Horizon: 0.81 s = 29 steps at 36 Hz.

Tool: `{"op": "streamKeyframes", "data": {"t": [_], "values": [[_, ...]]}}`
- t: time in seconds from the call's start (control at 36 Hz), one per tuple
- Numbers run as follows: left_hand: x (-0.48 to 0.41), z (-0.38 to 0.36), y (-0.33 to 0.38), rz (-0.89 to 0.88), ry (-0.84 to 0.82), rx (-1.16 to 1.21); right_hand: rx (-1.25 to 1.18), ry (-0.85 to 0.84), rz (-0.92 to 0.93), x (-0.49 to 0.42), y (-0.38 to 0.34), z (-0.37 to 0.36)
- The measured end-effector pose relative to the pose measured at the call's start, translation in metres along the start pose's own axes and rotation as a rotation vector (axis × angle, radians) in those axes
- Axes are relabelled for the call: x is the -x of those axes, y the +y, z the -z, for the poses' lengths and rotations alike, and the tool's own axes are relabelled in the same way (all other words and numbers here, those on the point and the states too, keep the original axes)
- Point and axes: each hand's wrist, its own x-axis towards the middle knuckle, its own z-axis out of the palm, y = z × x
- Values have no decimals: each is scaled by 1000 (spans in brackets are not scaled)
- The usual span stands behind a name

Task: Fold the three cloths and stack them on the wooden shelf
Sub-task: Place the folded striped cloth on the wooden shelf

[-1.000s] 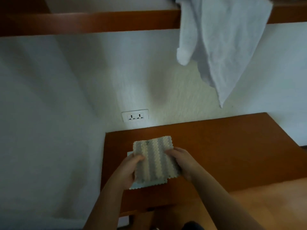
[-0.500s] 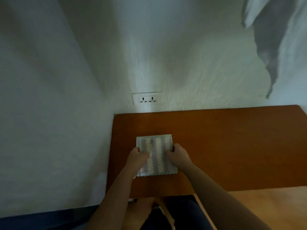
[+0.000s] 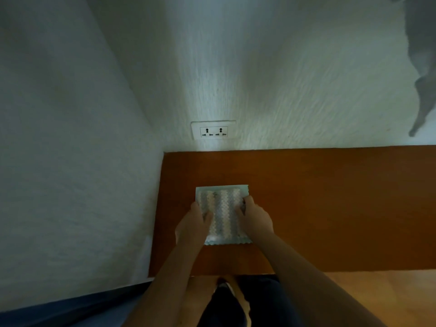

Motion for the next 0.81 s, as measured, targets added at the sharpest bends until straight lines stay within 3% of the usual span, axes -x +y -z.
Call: {"op": "streamKeyframes", "data": {"t": [0.08, 0.17, 0.25, 0.31, 0.39, 0.56, 0.69, 0.81], "values": [[1, -2, -3, -7, 80, -92, 35, 28, 14, 0, 2, 2], [5, -4, -4, -38, 266, -150, 75, 178, 17, 3, 2, 8], [4, -8, -1, -252, 442, -166, 130, 316, 255, 7, -4, 8], [-1, -12, -1, -375, 397, -243, 160, 247, 424, 11, -13, 5], [-8, -19, -1, -457, 165, -406, 224, 181, 539, 9, -26, -7], [-12, -27, -6, -397, -55, -520, 439, 62, 461, -7, -20, -35], [-10, -26, -1, -344, -78, -551, 511, 92, 404, -11, -11, -40], [-12, -28, -5, -248, 5, -490, 455, 89, 336, -12, -8, -37]]}}
